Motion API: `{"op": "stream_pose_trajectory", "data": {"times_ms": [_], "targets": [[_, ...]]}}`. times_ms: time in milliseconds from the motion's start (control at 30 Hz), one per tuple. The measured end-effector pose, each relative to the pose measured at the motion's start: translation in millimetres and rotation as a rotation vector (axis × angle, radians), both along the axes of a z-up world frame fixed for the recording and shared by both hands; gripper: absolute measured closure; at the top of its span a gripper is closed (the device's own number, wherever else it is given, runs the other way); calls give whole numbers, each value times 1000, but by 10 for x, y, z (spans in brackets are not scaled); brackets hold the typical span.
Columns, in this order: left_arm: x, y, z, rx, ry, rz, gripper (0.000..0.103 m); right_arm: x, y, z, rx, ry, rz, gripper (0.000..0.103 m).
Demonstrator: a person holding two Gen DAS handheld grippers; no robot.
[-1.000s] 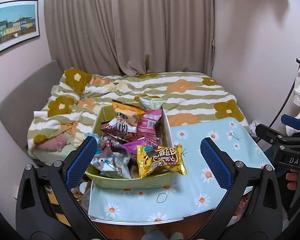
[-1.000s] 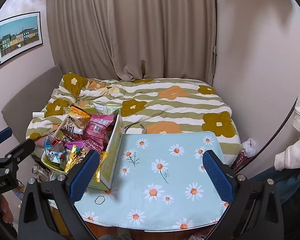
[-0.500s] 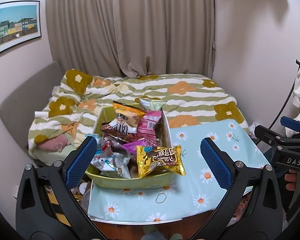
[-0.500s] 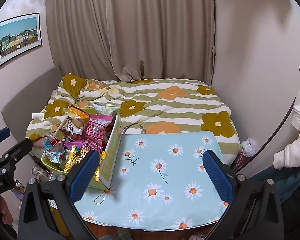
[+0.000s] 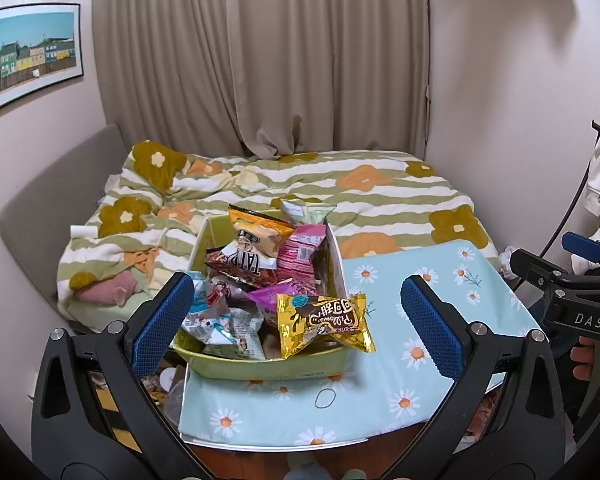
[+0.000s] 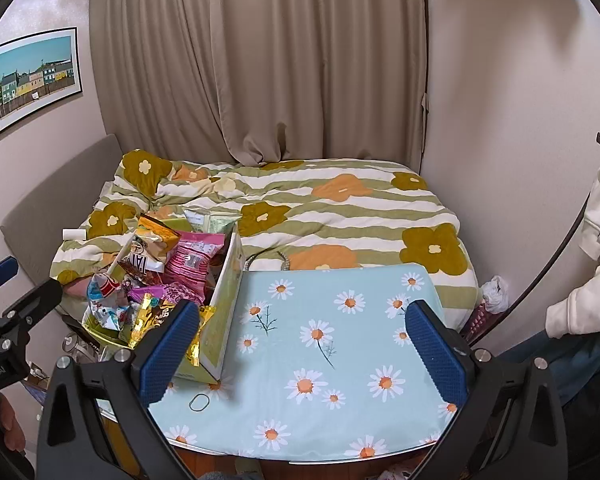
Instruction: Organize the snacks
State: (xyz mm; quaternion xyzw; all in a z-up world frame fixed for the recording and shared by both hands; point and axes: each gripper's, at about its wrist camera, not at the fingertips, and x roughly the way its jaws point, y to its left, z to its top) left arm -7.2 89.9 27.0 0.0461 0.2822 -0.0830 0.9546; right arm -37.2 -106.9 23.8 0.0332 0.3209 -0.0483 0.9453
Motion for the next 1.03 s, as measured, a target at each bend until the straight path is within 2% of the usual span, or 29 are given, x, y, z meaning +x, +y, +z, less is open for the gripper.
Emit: {"op": "stream_pose_trajectory", "data": {"times_ms": [567, 1033], "targets": [[-32, 30, 10, -10, -9, 1, 0, 22, 51, 5, -3, -6, -10, 1], [-154, 67, 60, 7, -67, 44, 0, -48, 132, 18, 2, -26, -5, 1]]}}
